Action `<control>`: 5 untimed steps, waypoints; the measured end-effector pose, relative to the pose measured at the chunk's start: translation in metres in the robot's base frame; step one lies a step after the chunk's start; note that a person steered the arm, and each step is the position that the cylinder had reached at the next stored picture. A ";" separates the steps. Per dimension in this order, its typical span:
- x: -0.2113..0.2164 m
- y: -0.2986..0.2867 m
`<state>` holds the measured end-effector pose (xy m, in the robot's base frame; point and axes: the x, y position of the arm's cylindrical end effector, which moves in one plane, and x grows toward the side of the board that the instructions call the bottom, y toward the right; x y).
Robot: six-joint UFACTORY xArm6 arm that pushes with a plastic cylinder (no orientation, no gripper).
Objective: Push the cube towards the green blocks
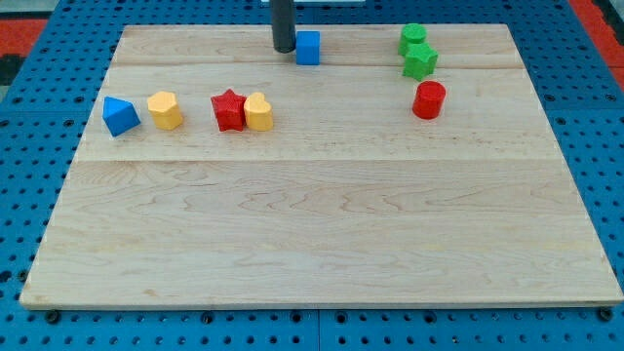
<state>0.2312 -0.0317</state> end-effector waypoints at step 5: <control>0.018 -0.143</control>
